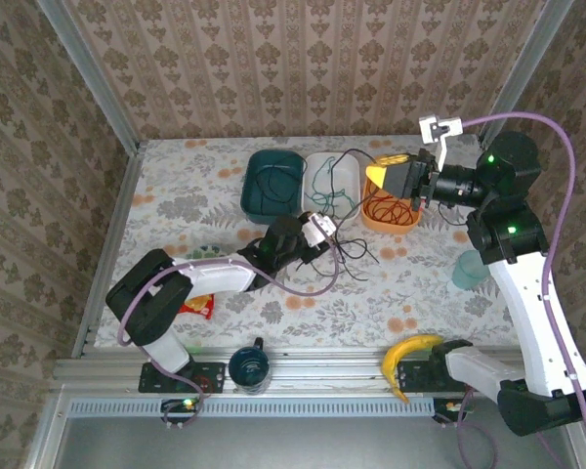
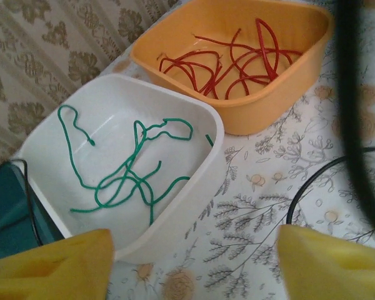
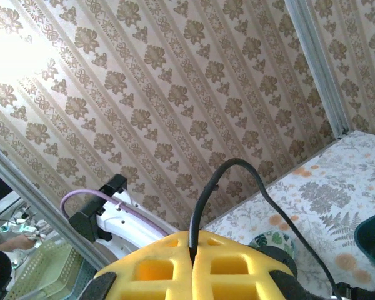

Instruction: Untangle the cables

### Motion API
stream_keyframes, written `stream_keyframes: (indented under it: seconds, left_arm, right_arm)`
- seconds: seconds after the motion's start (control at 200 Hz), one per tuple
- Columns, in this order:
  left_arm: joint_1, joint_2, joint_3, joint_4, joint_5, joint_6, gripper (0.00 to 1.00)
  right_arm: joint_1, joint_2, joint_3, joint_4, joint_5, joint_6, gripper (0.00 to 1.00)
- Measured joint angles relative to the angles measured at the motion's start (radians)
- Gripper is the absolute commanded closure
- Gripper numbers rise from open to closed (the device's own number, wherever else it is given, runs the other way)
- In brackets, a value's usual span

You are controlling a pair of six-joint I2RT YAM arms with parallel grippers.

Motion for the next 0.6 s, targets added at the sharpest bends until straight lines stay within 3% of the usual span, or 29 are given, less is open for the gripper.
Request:
stream_keyframes:
  seconds: [0.055,0.19,0.435,0.6]
  left_arm:
    - [-0.002,0.003,0.0,0.006,0.007,0.001,0.66]
    - [-0.003,0.027,0.001,0.032,0.019,-0.008,1.0]
    - [0.023,0.023,-0.022,0.081,0.006,-0.134,1.0]
    - [0.172,-0.122,-0.133,0.108,0.003,-0.37,1.0]
  right_arm:
    - [-0.006,0.0,-0.011,0.004,-0.004,0.009,0.99]
    - [-0.017,0.0,-0.03,0.013,-0.011,0.026,0.99]
    - [-0.069,-0.001,-0.047,0.019,0.033,0.052,0.99]
    - [-0.171,-0.019,-0.13,0.023,0.19,0.099,1.0]
